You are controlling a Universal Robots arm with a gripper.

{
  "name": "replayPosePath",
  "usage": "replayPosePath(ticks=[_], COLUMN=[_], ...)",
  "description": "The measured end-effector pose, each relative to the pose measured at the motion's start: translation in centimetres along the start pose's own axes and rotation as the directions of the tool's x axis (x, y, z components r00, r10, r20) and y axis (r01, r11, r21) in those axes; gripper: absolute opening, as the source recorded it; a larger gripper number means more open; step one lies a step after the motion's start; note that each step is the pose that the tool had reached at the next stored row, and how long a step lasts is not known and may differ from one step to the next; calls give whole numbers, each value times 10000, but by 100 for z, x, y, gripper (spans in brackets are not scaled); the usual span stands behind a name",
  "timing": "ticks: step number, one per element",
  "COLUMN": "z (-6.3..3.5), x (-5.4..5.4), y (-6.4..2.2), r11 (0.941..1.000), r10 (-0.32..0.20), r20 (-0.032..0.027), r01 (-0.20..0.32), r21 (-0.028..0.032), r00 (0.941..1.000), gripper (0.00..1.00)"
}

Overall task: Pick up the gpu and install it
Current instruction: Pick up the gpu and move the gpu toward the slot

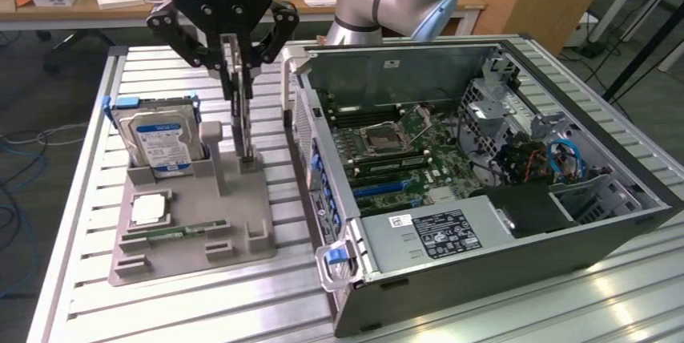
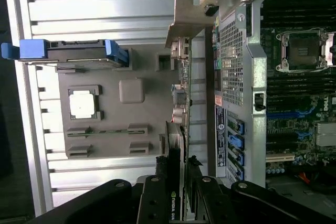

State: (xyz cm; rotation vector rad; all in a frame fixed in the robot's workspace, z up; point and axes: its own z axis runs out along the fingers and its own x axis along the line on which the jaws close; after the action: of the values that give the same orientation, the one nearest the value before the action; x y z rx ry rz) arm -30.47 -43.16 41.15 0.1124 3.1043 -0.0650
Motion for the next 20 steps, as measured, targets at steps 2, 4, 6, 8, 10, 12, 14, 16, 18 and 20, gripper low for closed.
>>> replayPosePath(ticks=[2, 4, 6, 8, 10, 12, 14, 16, 18, 20], z=[3, 6, 10, 12, 15, 18, 21, 15, 12, 14], x=[-89, -179, -269, -362, -451, -541, -631, -724, -815, -904], y=[7, 13, 20, 26, 33, 40, 46, 53, 59, 66], r11=[10000, 10000, 10000, 10000, 10000, 10000, 10000, 10000, 10000, 10000], r10=[-1, -6, -9, -13, -15, -15, -16, -15, -18, -18], r20=[-2, -3, -4, -6, -9, -11, -14, -24, -50, -76], r01=[1, 6, 9, 13, 15, 15, 16, 15, 18, 18], r21=[0, 0, -1, -1, 0, -1, 0, 1, 2, 4], r00=[10000, 10000, 10000, 10000, 10000, 10000, 10000, 10000, 10000, 10000], gripper=[26, 26, 26, 26, 26, 26, 26, 26, 26, 26])
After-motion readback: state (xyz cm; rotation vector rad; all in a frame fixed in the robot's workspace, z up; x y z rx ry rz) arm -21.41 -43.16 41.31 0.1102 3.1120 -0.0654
